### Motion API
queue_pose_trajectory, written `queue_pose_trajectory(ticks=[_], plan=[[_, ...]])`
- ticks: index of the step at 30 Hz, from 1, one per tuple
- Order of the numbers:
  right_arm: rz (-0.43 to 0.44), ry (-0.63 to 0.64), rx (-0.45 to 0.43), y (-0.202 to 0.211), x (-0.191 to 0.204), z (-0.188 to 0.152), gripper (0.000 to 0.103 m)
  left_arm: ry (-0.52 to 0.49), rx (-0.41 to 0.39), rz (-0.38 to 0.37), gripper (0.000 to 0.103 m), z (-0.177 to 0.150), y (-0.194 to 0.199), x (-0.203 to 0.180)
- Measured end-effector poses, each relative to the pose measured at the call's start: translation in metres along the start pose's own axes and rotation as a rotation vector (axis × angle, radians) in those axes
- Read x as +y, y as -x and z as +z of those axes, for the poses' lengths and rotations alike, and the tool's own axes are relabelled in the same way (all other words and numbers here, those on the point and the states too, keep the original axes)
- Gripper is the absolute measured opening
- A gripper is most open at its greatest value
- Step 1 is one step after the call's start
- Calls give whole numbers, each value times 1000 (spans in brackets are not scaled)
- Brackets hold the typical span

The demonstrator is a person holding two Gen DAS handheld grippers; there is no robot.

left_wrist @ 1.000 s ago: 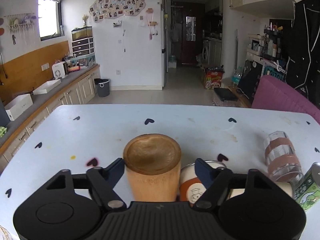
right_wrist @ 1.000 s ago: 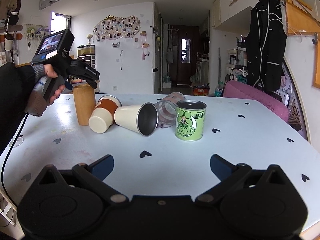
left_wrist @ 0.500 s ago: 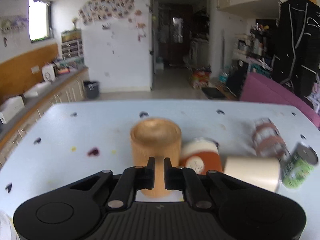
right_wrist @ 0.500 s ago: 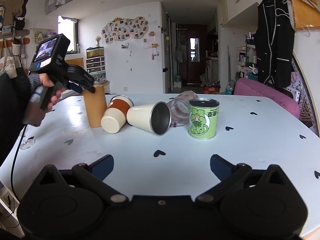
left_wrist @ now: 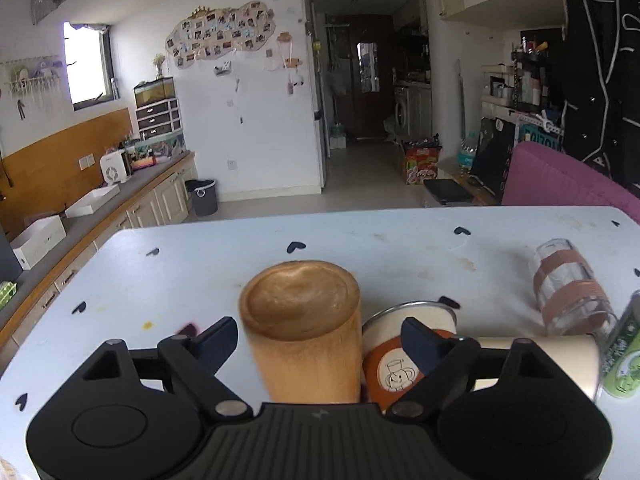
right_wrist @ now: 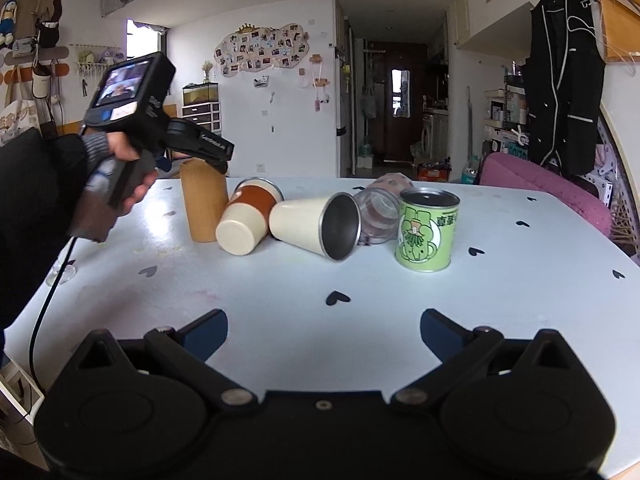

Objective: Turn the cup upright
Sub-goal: 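Close the left gripper around the wooden cup's body, then lift the wooden cup with the left gripper and tilt it onto its side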

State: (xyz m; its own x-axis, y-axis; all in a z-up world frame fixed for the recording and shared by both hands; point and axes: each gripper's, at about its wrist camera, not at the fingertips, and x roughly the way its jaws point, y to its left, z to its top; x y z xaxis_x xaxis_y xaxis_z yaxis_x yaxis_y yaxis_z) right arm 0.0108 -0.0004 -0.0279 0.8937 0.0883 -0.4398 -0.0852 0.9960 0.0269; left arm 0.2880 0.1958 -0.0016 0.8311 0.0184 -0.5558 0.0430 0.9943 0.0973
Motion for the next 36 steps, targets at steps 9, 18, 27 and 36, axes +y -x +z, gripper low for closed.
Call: queue_pose_trajectory(ticks=[9, 18, 27, 36], plan=[[-12, -19, 16, -5, -8, -3, 103, 20, 24, 29, 70, -5, -6, 11], [47, -16, -3, -3, -2, -4, 103, 7, 22, -14, 70, -36, 39, 22], [139, -39, -16, -3, 9, -3, 103, -69, 2, -63, 70, -80, 100, 25], [408, -119, 57, -27, 35, -3, 86, -90, 11, -121, 70, -95, 129, 30]])
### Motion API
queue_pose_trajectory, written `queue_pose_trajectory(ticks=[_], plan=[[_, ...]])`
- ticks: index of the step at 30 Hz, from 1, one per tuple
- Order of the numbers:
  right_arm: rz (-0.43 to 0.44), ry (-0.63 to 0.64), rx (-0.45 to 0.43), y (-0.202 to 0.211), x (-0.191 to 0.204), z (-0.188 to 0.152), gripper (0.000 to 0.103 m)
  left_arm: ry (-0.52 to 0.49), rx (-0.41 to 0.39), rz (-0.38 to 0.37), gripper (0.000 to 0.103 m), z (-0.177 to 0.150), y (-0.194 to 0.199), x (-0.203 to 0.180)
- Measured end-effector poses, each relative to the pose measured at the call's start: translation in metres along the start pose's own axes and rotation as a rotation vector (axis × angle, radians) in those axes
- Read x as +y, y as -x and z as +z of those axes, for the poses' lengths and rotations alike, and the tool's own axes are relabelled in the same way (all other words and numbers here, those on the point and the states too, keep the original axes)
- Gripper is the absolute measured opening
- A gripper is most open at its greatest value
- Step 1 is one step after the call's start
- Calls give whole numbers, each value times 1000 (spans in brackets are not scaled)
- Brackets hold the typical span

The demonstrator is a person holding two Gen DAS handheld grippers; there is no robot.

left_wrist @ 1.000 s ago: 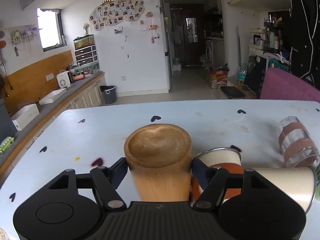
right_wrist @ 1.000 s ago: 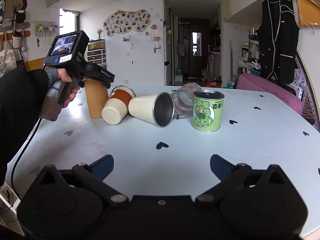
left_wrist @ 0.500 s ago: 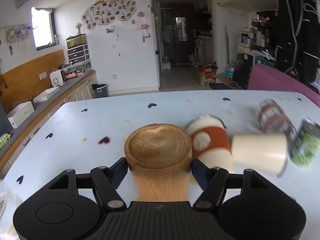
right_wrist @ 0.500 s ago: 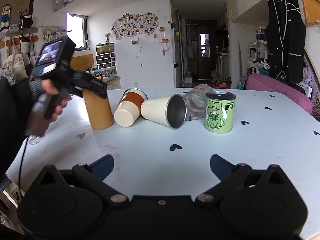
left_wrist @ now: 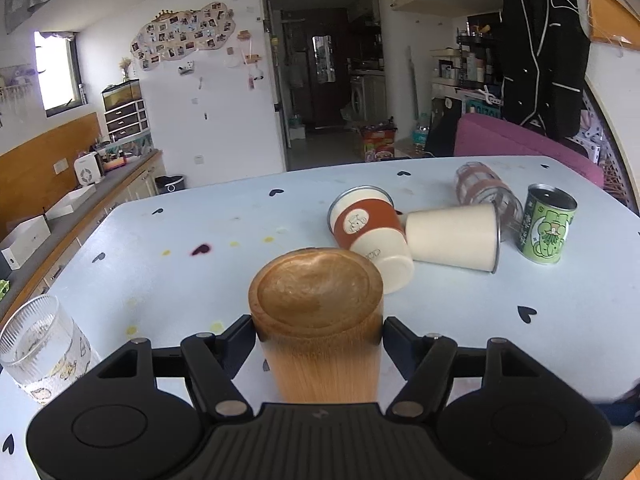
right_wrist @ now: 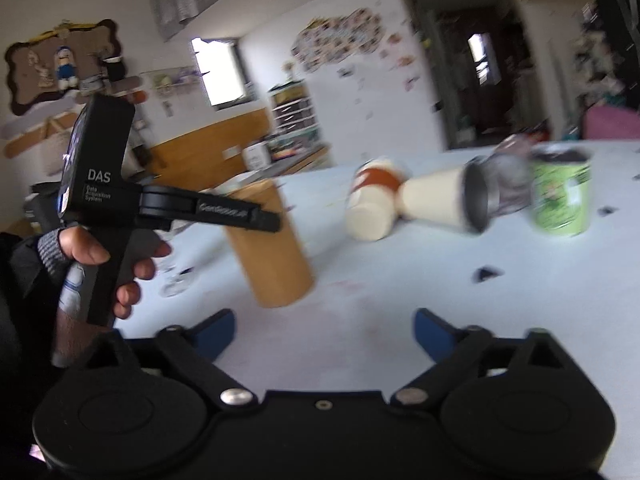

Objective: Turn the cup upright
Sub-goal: 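Lift the wooden cup with the left gripper and tilt it onto its side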

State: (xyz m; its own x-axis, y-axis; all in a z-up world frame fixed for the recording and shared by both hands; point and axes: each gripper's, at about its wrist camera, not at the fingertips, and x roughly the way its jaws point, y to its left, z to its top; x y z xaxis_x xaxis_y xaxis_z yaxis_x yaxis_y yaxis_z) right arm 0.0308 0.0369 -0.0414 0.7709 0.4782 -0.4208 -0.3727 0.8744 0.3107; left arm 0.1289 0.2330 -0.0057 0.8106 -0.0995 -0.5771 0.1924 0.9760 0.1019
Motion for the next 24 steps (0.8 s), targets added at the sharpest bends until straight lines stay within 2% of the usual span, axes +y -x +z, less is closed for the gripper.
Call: queue_pose_trajectory(ticks=[2, 3, 5, 8, 11, 16, 24], plan=[[34, -12, 61, -17, 4, 1, 65, 0, 1, -4, 70, 0, 0, 0], [50, -17, 94, -27, 5, 2, 60, 0, 1, -4, 70, -1, 1, 0], [95, -40, 151, -46, 10, 2, 41, -2, 1, -10, 70, -2, 2, 0], [152, -70, 222, -72, 17, 4, 23, 1, -4, -25, 70, -7, 10, 1], [190, -102, 244, -94, 23, 5, 8, 18, -7, -56, 70, -12, 18, 6], [255, -199, 253, -116, 23, 2, 6, 57, -22, -119, 70, -22, 33, 20], [187, -289, 228, -127, 10, 5, 6, 77, -49, -156, 69, -48, 58, 39]])
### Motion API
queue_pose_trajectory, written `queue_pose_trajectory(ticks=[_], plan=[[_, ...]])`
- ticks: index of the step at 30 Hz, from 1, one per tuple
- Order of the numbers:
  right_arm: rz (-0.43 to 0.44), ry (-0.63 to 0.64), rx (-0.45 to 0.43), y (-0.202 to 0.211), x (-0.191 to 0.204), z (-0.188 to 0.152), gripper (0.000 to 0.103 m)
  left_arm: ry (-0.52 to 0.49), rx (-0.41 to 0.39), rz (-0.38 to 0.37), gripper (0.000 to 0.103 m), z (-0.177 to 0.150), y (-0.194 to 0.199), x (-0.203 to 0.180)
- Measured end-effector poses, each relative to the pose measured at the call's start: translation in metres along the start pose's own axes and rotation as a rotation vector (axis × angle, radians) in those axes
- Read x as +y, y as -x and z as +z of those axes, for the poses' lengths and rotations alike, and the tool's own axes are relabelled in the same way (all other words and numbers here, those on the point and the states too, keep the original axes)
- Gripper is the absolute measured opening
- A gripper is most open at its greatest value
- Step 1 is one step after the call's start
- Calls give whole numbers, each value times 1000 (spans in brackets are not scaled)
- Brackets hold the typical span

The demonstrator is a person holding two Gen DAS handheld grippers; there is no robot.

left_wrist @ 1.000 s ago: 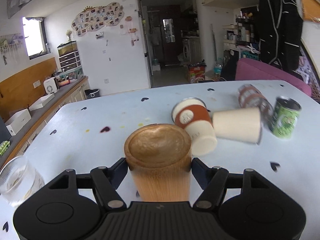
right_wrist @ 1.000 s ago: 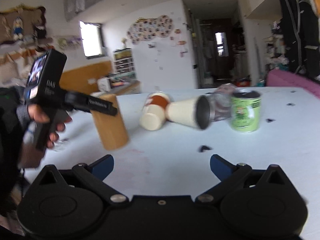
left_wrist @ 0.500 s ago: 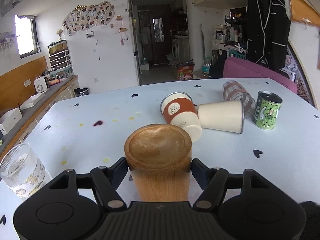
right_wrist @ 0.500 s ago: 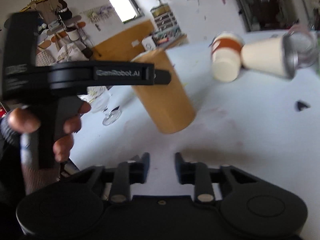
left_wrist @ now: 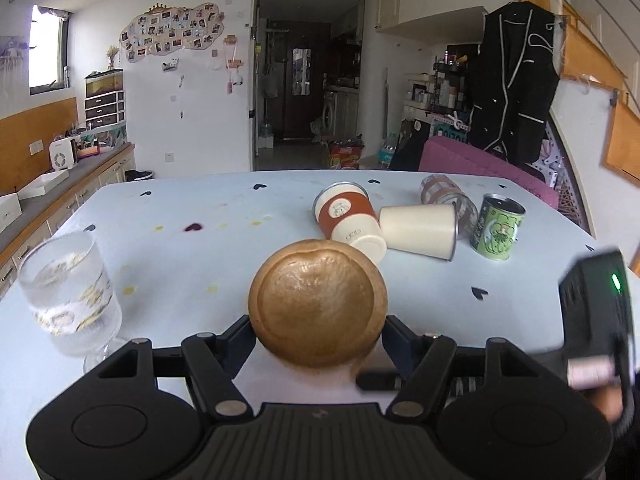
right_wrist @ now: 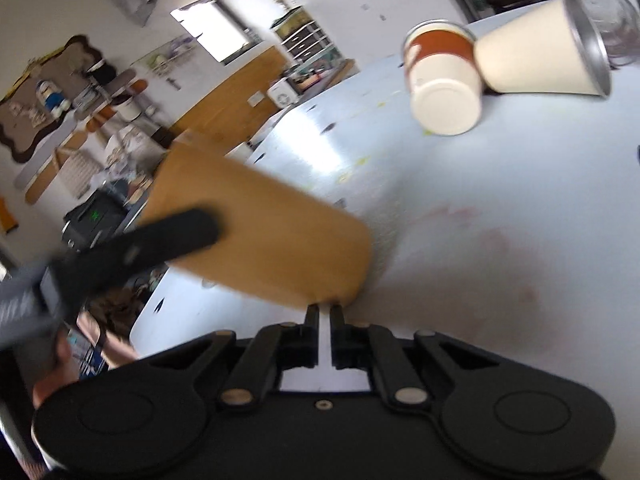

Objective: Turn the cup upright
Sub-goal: 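Lift the wooden cup with the left gripper and tilt it onto its side, then grasp the wooden cup with the right gripper while the left gripper holds it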

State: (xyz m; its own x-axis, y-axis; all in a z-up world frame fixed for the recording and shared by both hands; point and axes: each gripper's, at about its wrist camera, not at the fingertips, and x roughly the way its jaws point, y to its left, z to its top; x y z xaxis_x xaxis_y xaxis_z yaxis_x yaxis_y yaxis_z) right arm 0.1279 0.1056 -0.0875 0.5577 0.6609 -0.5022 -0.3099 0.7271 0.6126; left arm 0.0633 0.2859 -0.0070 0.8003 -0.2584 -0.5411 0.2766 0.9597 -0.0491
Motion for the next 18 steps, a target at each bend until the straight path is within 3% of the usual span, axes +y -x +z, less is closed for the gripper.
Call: queue_pose_trajectory(ticks=[5, 12, 18], plan=[[-34, -26, -32, -1, -3, 9, 6, -32, 25, -14, 68, -24, 11, -5], [-63, -40, -24, -2, -4, 7, 6, -23, 109, -12, 68, -50, -3, -9], [-108, -118, -15, 12, -11, 11, 15, -42, 134, 11, 68, -64, -14, -15]])
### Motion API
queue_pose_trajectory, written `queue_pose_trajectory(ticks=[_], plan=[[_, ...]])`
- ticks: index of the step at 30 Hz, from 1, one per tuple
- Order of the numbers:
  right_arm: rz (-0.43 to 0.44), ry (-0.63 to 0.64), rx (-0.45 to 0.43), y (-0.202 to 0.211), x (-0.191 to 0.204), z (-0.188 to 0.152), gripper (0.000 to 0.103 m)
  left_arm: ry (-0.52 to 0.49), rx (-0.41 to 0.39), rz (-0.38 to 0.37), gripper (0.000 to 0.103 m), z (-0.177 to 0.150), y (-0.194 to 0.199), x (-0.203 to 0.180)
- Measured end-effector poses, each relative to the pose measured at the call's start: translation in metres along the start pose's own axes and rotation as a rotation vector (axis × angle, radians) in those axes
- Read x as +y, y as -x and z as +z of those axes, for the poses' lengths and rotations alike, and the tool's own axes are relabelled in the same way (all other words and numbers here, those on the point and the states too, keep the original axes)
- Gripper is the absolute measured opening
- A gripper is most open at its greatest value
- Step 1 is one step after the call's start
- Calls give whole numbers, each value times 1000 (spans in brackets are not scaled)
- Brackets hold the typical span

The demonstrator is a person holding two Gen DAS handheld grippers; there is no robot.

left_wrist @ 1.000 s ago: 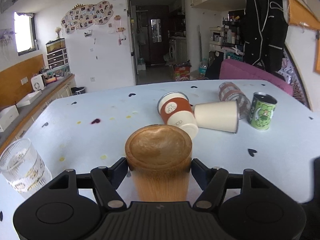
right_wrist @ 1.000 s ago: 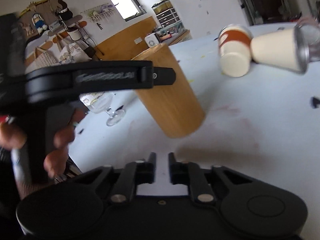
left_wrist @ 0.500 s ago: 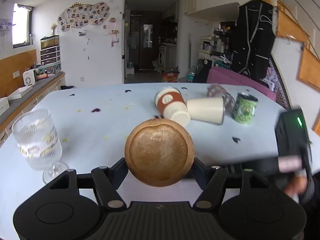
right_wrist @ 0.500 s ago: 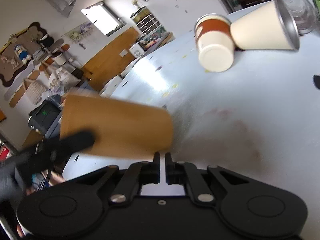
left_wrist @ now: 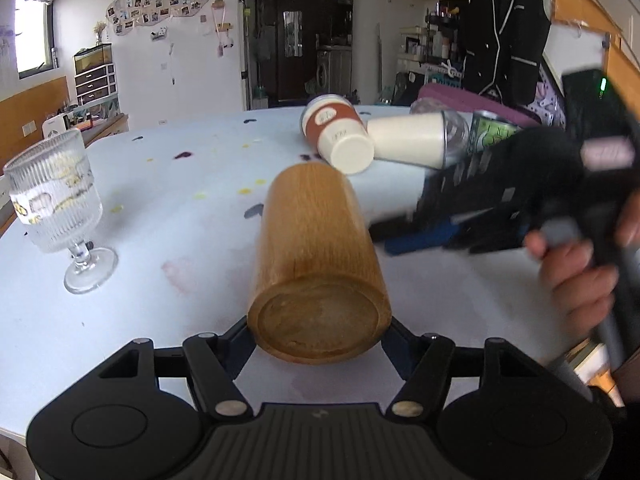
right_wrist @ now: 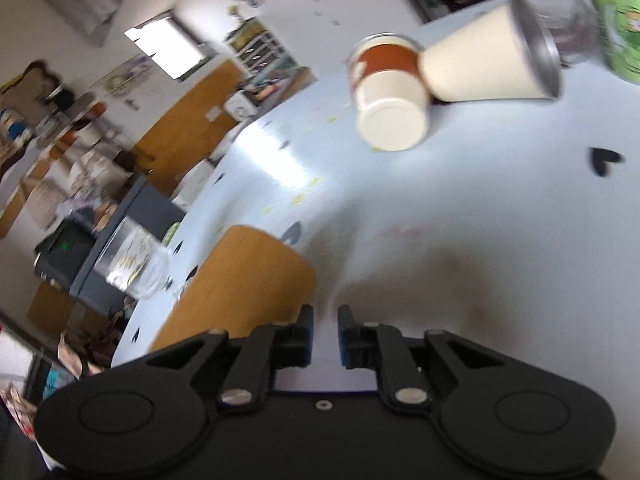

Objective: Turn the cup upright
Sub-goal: 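Grasp the wooden cup with the right gripper while the left gripper holds it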

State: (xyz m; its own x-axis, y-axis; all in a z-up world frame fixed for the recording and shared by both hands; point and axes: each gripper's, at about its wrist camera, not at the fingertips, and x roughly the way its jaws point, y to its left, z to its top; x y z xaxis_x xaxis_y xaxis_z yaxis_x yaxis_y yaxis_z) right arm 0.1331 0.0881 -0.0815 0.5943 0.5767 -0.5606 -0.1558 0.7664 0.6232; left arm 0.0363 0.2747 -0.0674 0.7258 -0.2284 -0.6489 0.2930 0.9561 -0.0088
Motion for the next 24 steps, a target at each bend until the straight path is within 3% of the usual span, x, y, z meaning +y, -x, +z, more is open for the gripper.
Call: queue_pose_trajectory(ticks=[3, 5, 9, 11, 18, 24], plan=[[34, -93, 17, 9, -3, 7, 32, -9, -7, 7, 69, -2, 1, 0], [45, -119, 23, 12, 0, 13, 52, -8, -11, 5, 70, -2, 2, 0], [76, -197, 56, 3, 6, 25, 63, -26, -29, 6, 88, -1, 10, -2], [89, -238, 77, -6, 8, 29, 74, -36, -47, 8, 88, 2, 17, -4], [88, -403, 200, -44, 5, 38, 74, -27, -106, 18, 88, 10, 27, -2], [91, -371, 233, -55, 16, 41, 71, -20, -110, 4, 82, 5, 30, -2]])
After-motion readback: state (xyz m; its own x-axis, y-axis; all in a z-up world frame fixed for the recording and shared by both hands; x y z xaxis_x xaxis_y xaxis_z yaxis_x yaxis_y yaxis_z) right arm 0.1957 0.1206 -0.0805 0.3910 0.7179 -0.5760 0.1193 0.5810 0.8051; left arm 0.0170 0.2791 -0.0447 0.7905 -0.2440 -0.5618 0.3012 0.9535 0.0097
